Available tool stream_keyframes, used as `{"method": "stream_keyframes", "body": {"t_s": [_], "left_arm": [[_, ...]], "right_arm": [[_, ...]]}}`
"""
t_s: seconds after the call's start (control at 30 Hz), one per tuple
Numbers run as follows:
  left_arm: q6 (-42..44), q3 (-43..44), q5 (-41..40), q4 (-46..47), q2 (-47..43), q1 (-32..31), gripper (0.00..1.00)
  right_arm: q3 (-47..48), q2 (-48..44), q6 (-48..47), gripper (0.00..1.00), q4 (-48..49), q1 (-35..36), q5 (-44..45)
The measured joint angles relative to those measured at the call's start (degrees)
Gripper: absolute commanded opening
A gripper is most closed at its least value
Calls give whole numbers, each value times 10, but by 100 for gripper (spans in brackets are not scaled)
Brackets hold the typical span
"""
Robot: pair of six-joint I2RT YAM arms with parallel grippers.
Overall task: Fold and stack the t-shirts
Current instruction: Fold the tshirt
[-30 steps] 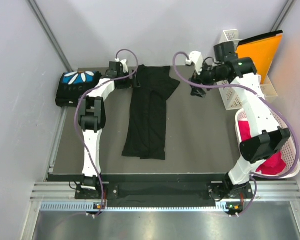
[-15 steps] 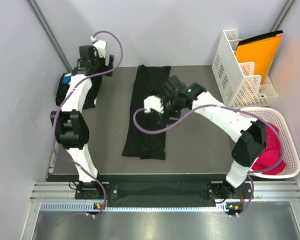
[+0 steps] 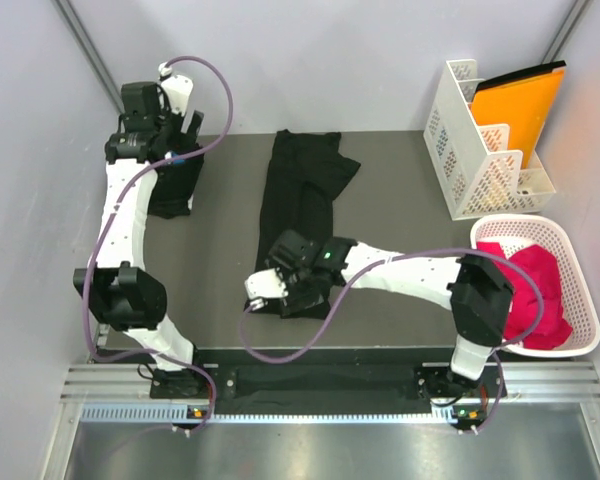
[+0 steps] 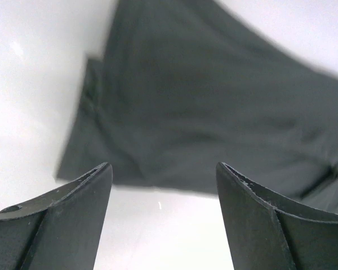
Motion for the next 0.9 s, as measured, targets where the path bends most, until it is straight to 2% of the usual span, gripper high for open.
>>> {"method": "stream_keyframes", "body": {"t_s": [0.43, 0.7, 0.9], "left_arm": [[18, -34, -7, -30, -81, 0, 99], [18, -34, -10, -40, -84, 0, 99], [20, -35, -15, -42, -85, 0, 99]], "right_arm": [[-19, 54, 45, 75, 59, 117, 31], [-74, 54, 72, 74, 95, 124, 19], [-94, 54, 70, 75, 149, 124, 49]]}}
